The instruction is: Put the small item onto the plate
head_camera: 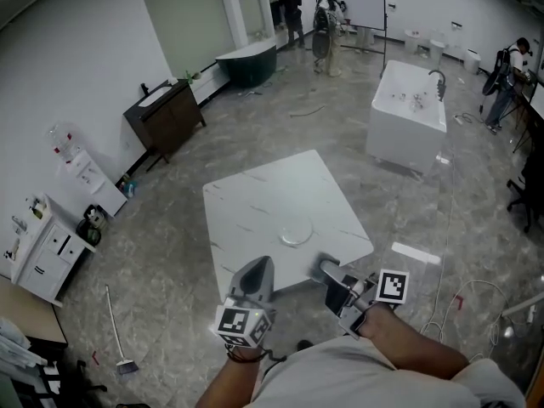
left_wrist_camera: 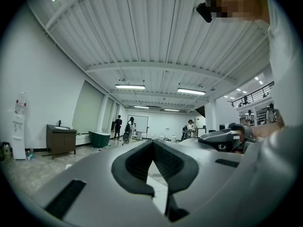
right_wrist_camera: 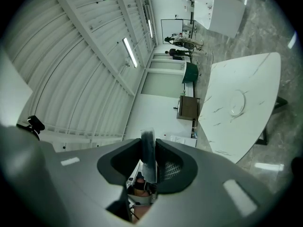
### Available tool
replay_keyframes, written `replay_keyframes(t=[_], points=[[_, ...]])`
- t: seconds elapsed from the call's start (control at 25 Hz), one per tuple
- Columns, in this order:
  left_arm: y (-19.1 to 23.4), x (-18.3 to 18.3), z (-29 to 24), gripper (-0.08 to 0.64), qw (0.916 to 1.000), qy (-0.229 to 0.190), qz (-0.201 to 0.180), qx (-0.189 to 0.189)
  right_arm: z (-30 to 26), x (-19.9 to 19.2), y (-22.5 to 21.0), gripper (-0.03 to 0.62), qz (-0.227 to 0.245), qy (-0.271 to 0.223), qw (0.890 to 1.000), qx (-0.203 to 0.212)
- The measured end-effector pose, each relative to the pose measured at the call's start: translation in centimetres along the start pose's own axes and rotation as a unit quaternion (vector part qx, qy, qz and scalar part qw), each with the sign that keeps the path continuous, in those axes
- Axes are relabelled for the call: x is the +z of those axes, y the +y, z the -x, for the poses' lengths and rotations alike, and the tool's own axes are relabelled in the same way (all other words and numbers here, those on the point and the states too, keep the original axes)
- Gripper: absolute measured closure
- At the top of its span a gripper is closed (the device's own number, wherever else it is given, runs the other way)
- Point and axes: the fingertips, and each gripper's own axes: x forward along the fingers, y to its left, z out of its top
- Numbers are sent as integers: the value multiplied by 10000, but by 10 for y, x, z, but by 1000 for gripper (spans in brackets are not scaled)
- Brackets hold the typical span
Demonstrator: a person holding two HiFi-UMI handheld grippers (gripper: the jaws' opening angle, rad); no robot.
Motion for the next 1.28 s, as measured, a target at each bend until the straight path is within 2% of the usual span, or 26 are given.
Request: replay_keyframes(t=[0.2,0.36,0.68,0.88,1.16,1.28], points=[[15,-15,-16,554,9999,113,-30,-81,-10,11,-27,496,-60,-72,9994,-329],[24,-27,-27,554,9999,161,34,-32,-22,25,-39,497,-39,-39,9991,-431],[59,-40,-64,554,9993,263,28,278,-60,68,-84,497,-18,376,9970,-674],[87,-59,-106,554,9979,387,70,509,-91,116,-125,495,189,537,9941,-924],[116,-94,-181,554,9944,644,224,813,-131,184,-192,495,542,1270,9839,-1131],[127,-104,-212,554,9925,715,246,961,-145,203,-221,496,395,1553,9803,-1153]])
